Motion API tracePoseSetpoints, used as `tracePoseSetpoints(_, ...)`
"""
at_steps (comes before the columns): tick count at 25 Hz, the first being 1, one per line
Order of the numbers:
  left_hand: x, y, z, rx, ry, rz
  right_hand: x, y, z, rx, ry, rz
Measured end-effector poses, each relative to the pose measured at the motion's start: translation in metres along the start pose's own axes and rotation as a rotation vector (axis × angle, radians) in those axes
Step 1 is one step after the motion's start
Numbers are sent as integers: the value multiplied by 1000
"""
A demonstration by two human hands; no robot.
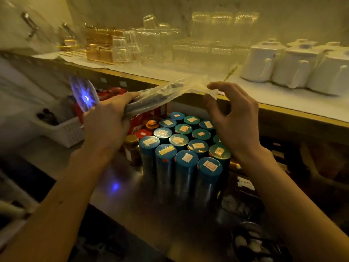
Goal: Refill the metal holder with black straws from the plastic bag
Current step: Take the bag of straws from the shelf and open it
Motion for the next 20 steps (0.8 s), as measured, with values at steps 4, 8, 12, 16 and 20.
tracePoseSetpoints(4, -2, 30, 68, 65, 272, 37, 1, -7, 31, -92, -124, -183)
tracePoseSetpoints(8, -21, 65, 152, 50, 664, 152, -28, -41, 71, -371, -243, -429)
tracePoseSetpoints(12, -15, 115, 227, 87, 864, 338, -93, -83, 115, -743, -281, -815)
tracePoseSetpoints(16, -11, 172, 299, 214, 1043, 501, -179, -98, 160, -987, -339, -1170)
tracePoseSetpoints(20, -7, 243, 391, 417, 1200, 597, -276, -89, 203, -1153, -299, -1343)
Point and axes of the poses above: each hand's wrist, its own z-axis away from the middle knuckle, its own y-axis out of the back of the hand, x = y × z, the point moved 7 cm from there along -z, towards the middle knuckle, and after that the axes turned 7 degrees about y, right-handed, at the moved point
